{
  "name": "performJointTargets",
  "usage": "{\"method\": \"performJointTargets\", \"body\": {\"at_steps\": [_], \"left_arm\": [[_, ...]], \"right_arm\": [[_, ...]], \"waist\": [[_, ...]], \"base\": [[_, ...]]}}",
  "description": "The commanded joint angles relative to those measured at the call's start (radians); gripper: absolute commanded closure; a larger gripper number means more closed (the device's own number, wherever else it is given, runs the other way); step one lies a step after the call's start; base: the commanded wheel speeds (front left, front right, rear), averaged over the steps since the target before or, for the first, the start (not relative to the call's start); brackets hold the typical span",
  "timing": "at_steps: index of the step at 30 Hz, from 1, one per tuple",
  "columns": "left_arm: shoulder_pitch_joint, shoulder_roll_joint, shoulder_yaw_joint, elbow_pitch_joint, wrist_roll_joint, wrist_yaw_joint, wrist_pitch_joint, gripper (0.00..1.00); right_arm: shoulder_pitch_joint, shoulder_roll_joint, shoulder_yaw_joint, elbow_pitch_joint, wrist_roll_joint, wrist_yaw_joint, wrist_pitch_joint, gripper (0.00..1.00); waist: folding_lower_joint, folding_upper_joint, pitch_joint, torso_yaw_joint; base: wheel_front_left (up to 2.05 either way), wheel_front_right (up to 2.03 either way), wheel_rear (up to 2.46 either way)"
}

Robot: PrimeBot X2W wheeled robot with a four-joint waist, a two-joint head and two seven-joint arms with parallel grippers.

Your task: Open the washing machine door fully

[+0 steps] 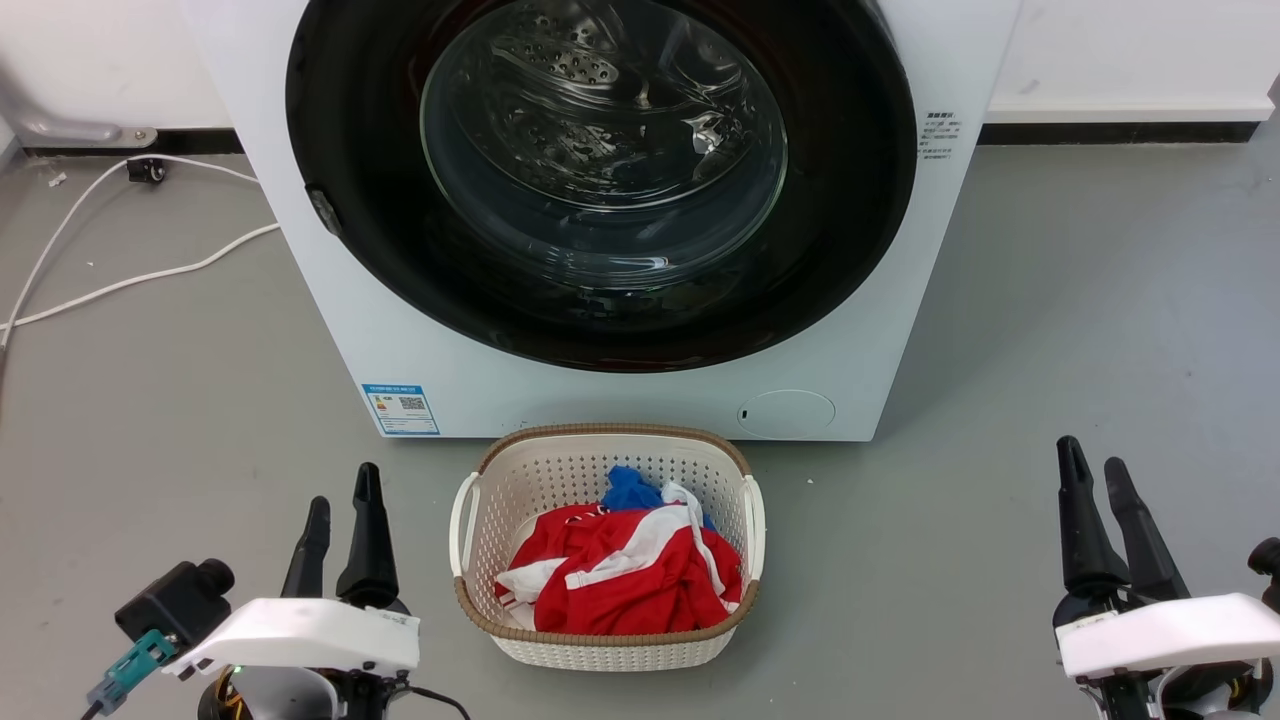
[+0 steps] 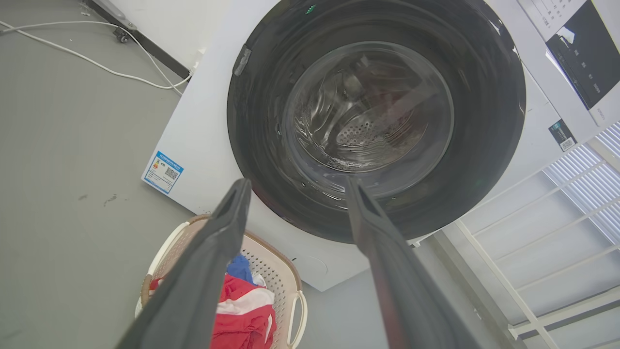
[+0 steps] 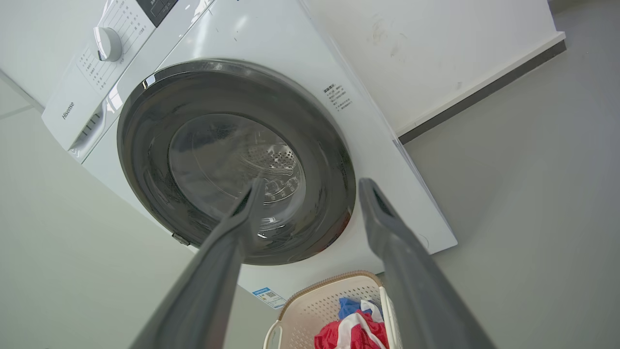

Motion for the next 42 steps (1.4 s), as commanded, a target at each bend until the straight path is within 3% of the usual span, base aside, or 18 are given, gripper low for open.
{"method": "performJointTargets", "body": {"at_steps": [1,22,42], "left_arm": [[0.001,0.003,-0.009,-0.021,0.052,0.009,-0.013,0.00],[0.021,0.045,-0.108,-0.052,0.301,0.067,-0.070,0.00],[0.044,0.046,-0.132,-0.061,0.475,0.066,-0.118,0.00]], "right_arm": [[-0.002,-0.002,0.004,-0.025,-0.054,0.001,-0.013,0.00],[0.037,-0.002,0.008,-0.051,-0.343,0.002,-0.070,0.00],[0.064,-0.001,0.000,-0.078,-0.474,0.002,-0.118,0.00]], "waist": [[0.0000,0.0000,0.000,0.000],[0.0000,0.0000,-0.004,0.001],[0.0000,0.0000,-0.002,0.002]], "base": [[0.00,0.00,0.00],[0.00,0.00,0.00],[0.00,0.00,0.00]]}}
